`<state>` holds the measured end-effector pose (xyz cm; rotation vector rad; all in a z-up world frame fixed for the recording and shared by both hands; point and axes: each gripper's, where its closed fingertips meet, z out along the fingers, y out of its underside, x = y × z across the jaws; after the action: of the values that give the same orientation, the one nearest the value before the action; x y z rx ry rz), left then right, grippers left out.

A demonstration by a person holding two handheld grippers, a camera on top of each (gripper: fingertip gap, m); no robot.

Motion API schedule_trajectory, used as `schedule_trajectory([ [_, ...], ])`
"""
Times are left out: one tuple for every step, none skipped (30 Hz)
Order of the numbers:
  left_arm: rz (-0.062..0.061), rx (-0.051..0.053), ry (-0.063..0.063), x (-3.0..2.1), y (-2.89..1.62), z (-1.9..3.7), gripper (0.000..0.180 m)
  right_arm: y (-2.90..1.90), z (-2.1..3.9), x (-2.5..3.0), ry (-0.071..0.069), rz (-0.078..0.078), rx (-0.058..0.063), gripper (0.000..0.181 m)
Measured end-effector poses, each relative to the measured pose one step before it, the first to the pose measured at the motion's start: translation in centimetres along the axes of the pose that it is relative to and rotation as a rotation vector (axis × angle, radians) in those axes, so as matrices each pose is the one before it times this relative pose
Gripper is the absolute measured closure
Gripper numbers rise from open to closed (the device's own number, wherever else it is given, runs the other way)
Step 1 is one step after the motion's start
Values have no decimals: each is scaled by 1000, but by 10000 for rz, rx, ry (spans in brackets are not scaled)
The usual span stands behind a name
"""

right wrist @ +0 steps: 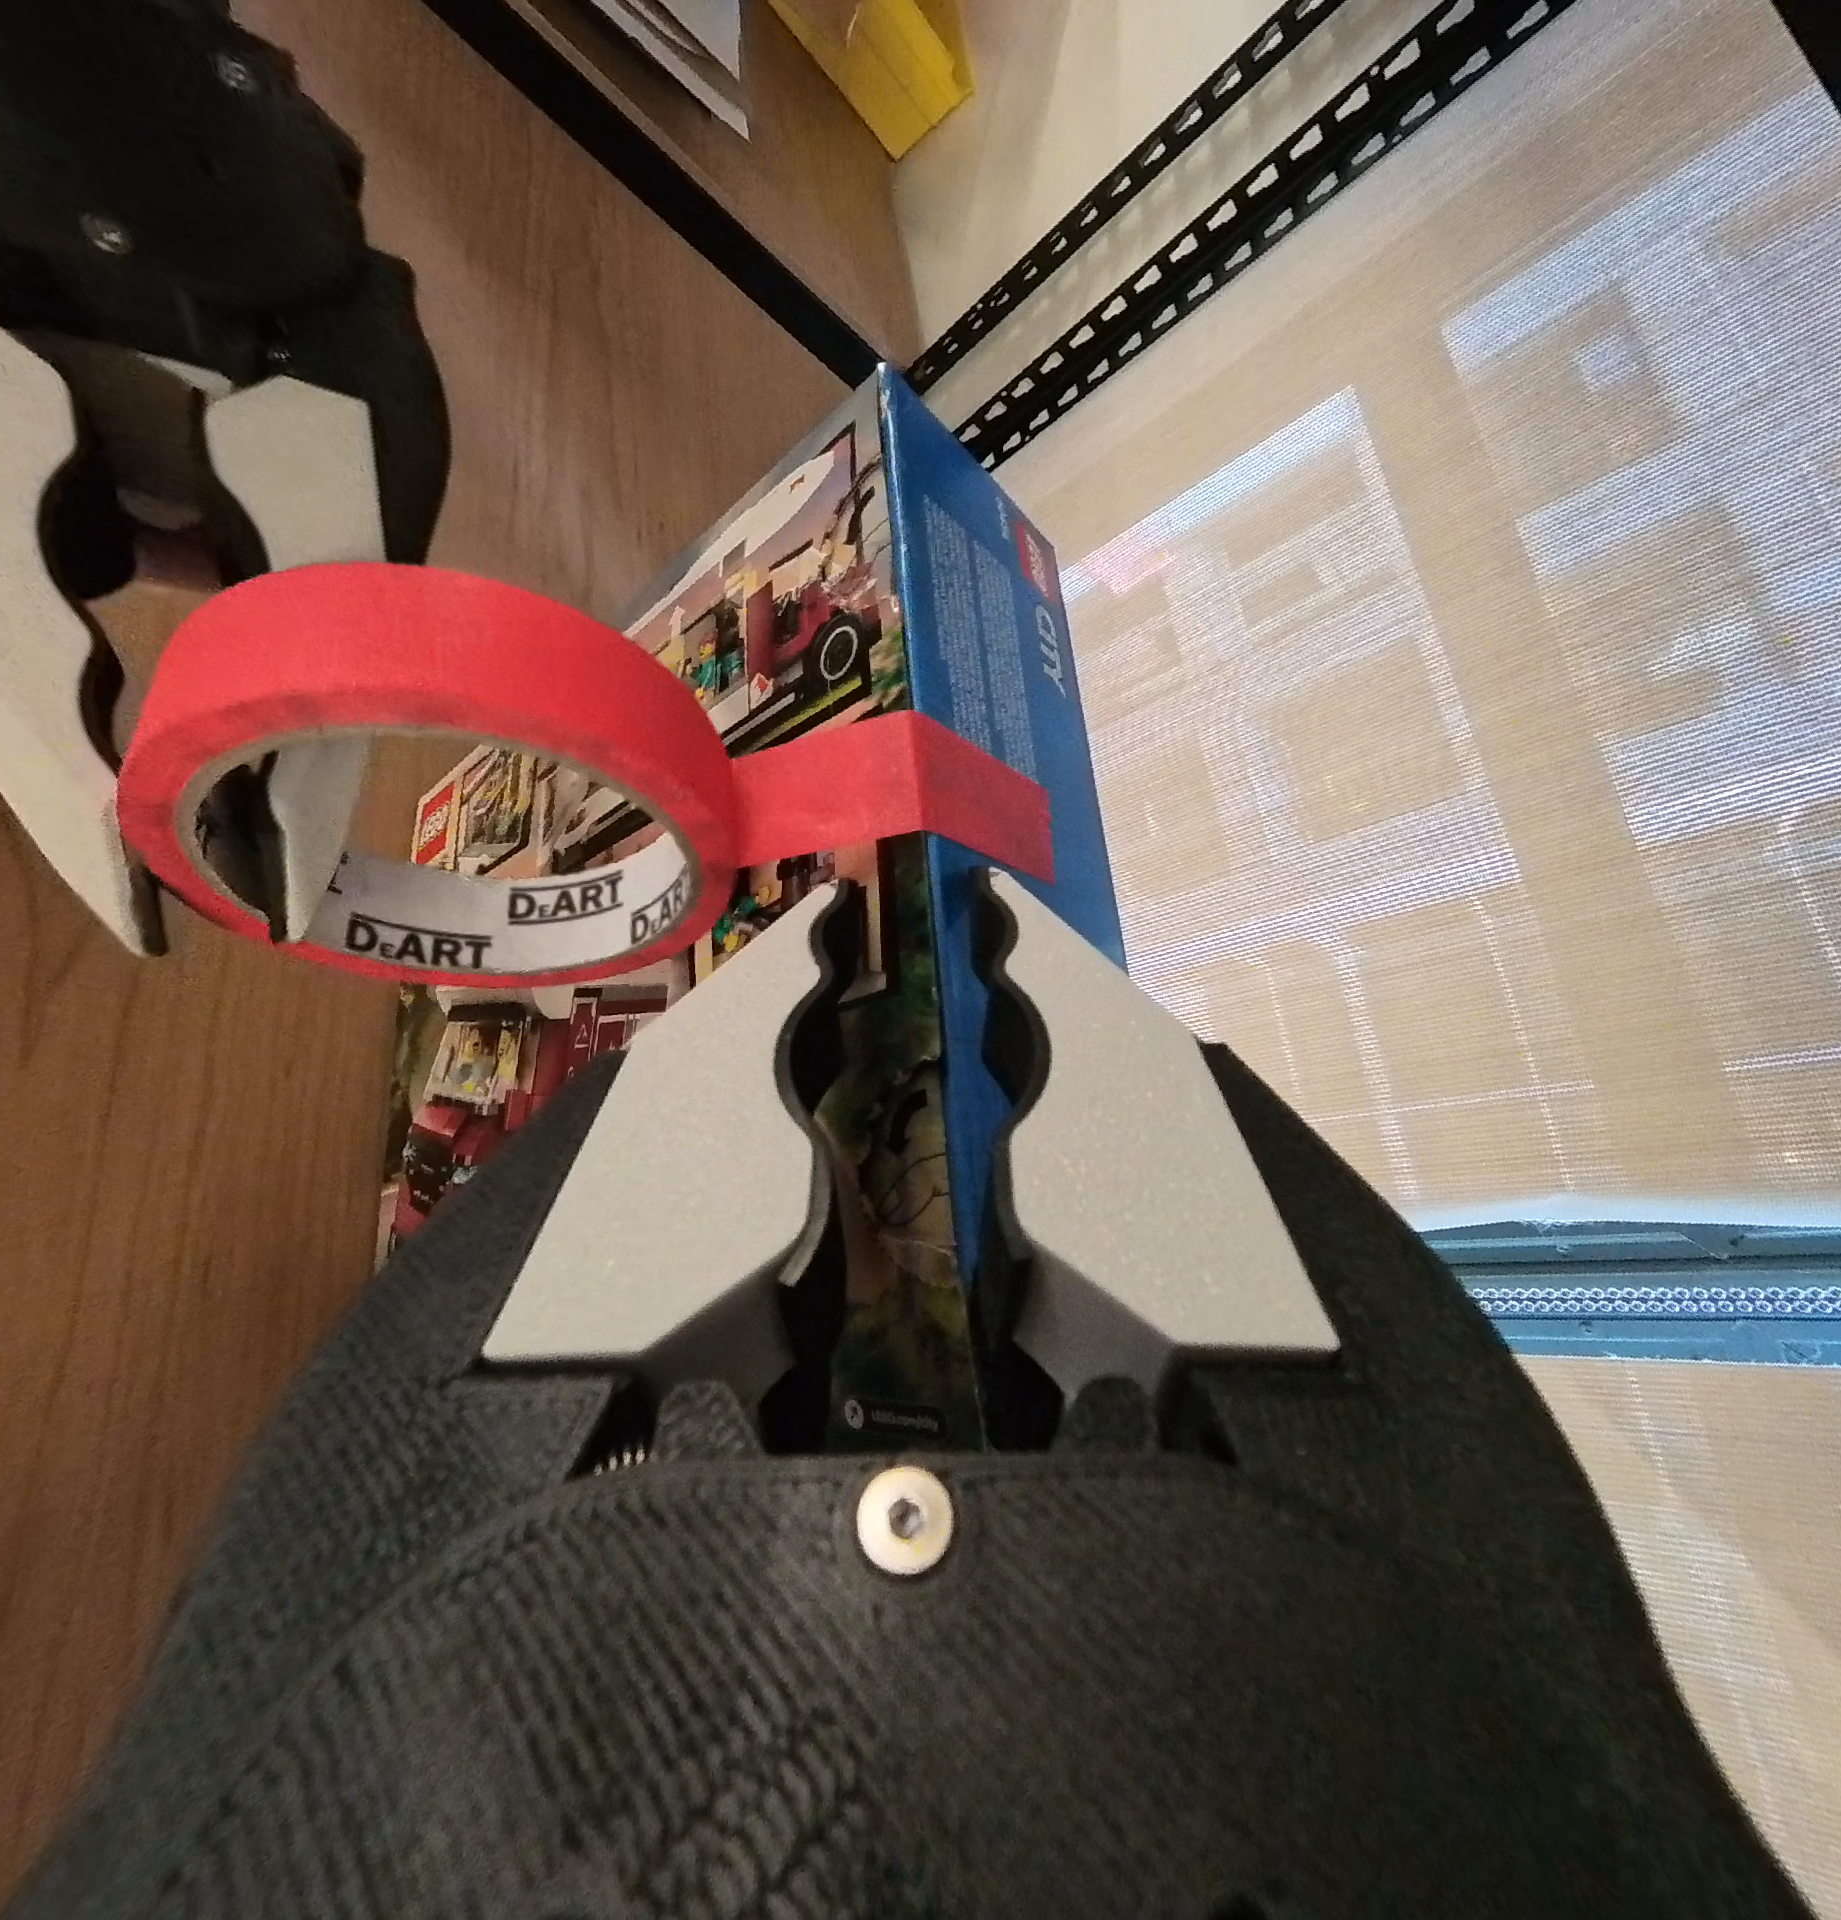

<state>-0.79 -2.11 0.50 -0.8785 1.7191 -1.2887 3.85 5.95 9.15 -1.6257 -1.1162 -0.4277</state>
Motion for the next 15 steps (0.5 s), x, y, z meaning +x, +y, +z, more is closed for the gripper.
schedule_trajectory([
  [-459,-187,174,80,54,-81,166,2,-8,-7,-3,5,5,160],
  [-506,-152,185,105,-48,-111,166,12,13,12,16,-16,4,160],
  [-522,-119,213,138,-146,-122,166,-5,-2,8,14,-17,12,160],
  [-441,-97,183,133,-150,-123,166,-6,-9,-6,5,-4,8,160],
  [-436,-174,136,78,54,-56,166,7,14,9,17,-19,1,160],
  [-287,-183,98,51,86,-1,166,-5,-4,-4,11,-12,5,160],
  [-139,-84,2,-1,21,30,166,4,6,15,11,-5,7,160],
  [-146,-32,-24,39,-36,66,166,12,5,15,20,-13,9,160],
  [-27,-14,-65,41,-32,72,166,-13,-7,2,13,-8,7,160],
  [142,22,-137,-23,-23,23,165,-3,-1,-11,15,-14,2,160],
  [198,30,-181,-48,38,-4,165,6,5,12,19,-24,2,160],
  [187,-58,-245,-121,259,34,163,-10,-11,-9,10,-13,8,159],
  [187,-104,-282,-178,416,77,158,-1,-1,7,8,-5,11,159],
  [173,-64,-218,-113,427,92,149,-8,-9,1,11,-13,19,159],
  [129,34,-132,-18,317,92,148,-4,-14,-21,-11,0,24,159],
])
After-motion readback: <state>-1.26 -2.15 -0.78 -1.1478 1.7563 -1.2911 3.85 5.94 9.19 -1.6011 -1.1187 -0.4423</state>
